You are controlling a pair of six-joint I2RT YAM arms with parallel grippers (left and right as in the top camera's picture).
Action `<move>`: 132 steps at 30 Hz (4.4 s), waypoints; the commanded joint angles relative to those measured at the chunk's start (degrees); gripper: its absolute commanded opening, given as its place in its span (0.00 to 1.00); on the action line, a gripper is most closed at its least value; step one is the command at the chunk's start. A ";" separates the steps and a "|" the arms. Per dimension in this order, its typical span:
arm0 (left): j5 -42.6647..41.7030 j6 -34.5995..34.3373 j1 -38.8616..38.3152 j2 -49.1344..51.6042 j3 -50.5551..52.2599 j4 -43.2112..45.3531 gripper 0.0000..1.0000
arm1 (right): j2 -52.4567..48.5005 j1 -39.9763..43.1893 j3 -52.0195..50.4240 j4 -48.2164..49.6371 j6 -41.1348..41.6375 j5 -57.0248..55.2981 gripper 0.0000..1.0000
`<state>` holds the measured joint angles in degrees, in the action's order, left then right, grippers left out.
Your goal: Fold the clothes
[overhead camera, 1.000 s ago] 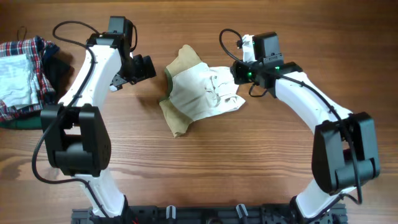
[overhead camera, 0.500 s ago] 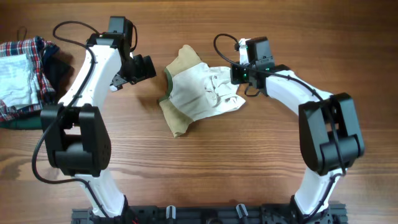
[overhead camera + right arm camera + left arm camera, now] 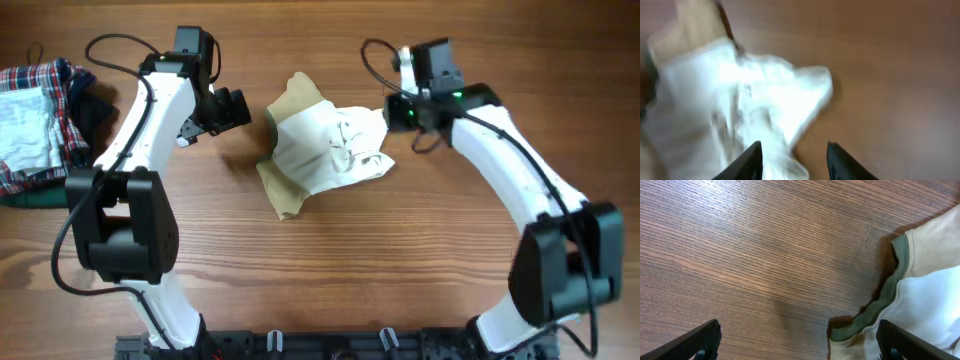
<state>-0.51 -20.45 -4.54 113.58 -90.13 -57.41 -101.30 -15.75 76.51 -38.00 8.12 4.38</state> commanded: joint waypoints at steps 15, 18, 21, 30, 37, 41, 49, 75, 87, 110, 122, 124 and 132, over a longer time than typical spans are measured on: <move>-0.46 0.72 -0.22 -0.96 -0.48 -0.11 1.00 | -1.68 -0.31 -14.45 5.25 12.94 7.98 0.44; -0.46 0.72 -0.22 -0.96 -0.48 -0.17 1.00 | -2.40 -0.31 -14.93 6.38 15.34 9.68 0.45; -0.46 0.70 -0.22 -0.96 -0.48 -0.20 1.00 | -3.30 -0.31 -15.08 6.47 16.26 9.64 0.45; -0.46 0.72 -0.22 -0.96 -0.48 -0.17 1.00 | -5.86 -0.31 -15.06 7.61 17.46 10.71 0.05; -0.46 0.70 -0.22 -0.96 -0.48 -0.07 1.00 | -5.62 -2.23 -12.00 0.96 12.98 10.49 0.04; -0.46 0.70 -0.22 -0.96 -0.48 -0.04 1.00 | -5.62 -6.19 -11.56 1.53 6.69 8.28 0.05; -8.15 0.68 -0.24 -0.96 -0.48 -4.46 0.92 | -5.64 -8.17 -11.58 1.25 6.93 1.90 0.06; -6.16 -12.85 -20.11 -0.98 17.05 -2.95 0.04 | -5.64 -8.13 -11.58 1.51 6.97 1.79 0.14; 1.75 -8.13 -20.11 -4.07 5.62 -9.03 0.04 | -5.62 -8.13 -7.82 -3.98 10.08 3.10 0.04; 5.40 -1.79 -16.48 -4.07 3.08 6.47 0.04 | -5.62 -4.66 1.16 -9.38 19.39 2.89 0.04; 5.57 -1.81 -16.50 -1.14 3.10 11.78 0.05 | -5.66 -4.09 0.83 -5.92 20.65 -0.13 0.04; 5.57 -1.81 -16.50 0.46 3.10 11.78 0.05 | -5.75 -4.09 0.35 -6.14 21.53 -1.64 0.04; 5.57 -1.81 -16.50 1.01 3.13 11.82 0.06 | -7.74 -3.98 -0.15 -5.95 22.49 -2.75 0.04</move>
<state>4.05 -22.98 -21.37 114.02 -86.13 -45.78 -106.87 -19.92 76.34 -44.07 29.78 3.27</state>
